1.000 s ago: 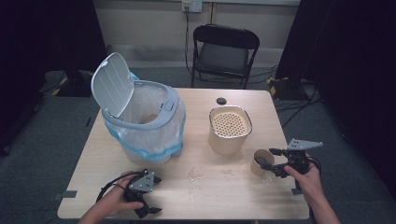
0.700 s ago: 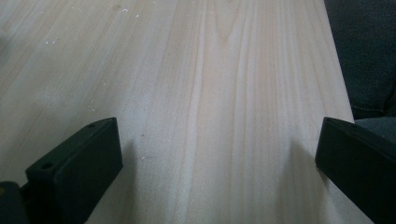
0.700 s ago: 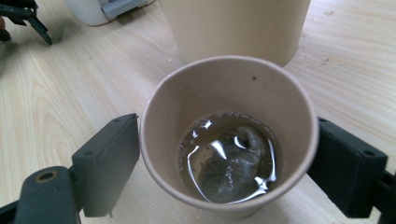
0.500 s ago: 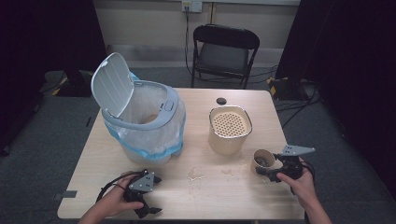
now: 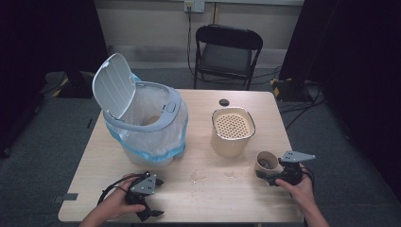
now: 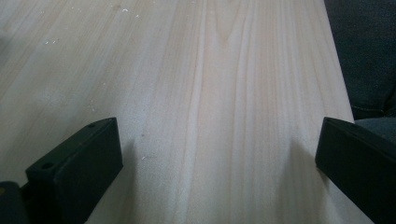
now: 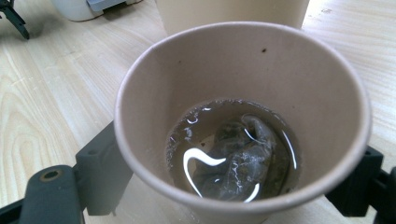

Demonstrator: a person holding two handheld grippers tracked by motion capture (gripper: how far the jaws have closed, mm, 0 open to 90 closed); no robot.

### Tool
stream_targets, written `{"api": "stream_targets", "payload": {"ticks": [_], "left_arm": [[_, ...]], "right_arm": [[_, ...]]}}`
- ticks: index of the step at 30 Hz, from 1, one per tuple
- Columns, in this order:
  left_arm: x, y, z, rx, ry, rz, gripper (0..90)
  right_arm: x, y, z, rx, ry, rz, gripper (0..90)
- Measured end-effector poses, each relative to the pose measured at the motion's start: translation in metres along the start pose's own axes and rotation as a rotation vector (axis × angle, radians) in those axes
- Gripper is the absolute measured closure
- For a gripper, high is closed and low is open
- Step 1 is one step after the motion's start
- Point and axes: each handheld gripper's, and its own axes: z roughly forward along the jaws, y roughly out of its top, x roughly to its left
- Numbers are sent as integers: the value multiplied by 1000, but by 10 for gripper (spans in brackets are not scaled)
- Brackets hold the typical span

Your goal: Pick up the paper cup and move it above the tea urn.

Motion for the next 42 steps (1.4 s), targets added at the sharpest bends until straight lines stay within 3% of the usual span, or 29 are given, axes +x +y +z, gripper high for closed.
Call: {"api": "stream_targets", "payload": {"ticks": [17, 35, 42], "left_arm": [[0, 0, 0, -6, -1, 2, 0], [0, 0, 0, -5, -1, 2, 0], [0, 0, 0, -4, -1, 1, 0]], "right_arm": [[0, -5, 4, -75, -25, 13, 244], [0, -2, 0, -70, -53, -22, 282], [1, 12, -6, -61, -76, -47, 288]]}}
